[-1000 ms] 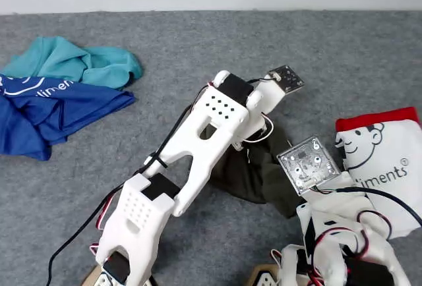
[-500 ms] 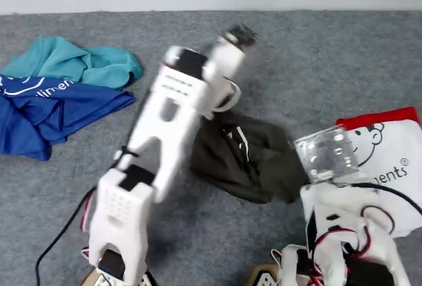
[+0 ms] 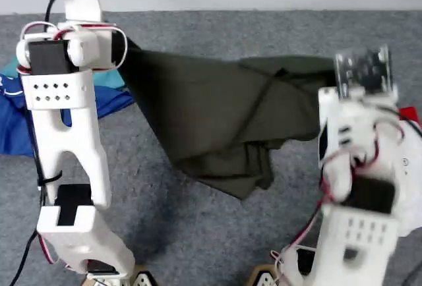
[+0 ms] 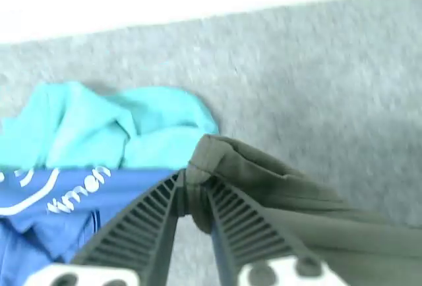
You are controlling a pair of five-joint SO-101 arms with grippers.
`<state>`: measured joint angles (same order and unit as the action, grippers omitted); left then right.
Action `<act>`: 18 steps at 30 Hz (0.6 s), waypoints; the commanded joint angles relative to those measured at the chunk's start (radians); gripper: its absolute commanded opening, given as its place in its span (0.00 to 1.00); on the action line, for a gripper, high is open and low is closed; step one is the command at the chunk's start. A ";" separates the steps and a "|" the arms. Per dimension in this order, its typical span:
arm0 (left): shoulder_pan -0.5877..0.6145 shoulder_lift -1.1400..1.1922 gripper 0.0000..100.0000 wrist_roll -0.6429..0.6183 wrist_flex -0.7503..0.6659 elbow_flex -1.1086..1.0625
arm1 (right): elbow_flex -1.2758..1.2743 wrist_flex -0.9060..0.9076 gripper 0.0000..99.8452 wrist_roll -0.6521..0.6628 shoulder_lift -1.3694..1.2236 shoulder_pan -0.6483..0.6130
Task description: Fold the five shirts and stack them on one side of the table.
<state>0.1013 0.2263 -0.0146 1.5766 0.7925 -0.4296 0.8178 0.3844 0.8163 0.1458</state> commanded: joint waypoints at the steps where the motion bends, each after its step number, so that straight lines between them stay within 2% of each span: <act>1: 0.011 0.034 0.01 0.011 -0.141 0.028 | 0.212 -0.028 0.01 0.029 -0.277 -0.005; 6: 0.012 0.233 0.01 0.009 -0.356 0.036 | 0.640 0.022 0.01 0.032 -0.742 -0.007; 12: -0.002 0.408 0.01 0.009 -0.689 0.111 | 1.444 0.211 0.01 0.029 -1.267 -0.088; 16: -0.018 0.425 0.01 0.003 -0.701 0.344 | 2.036 0.338 0.01 0.029 -1.481 -0.137; 17: -0.023 0.419 0.01 0.003 -0.695 0.403 | 2.136 0.363 0.01 0.029 -1.503 -0.147; 18: -0.029 0.417 0.01 0.003 -0.681 0.470 | 2.117 0.371 0.01 0.031 -1.494 -0.150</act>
<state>0.0936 0.6667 -0.0161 0.9076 1.0641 1.3180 1.1492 0.4058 -0.6720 0.0184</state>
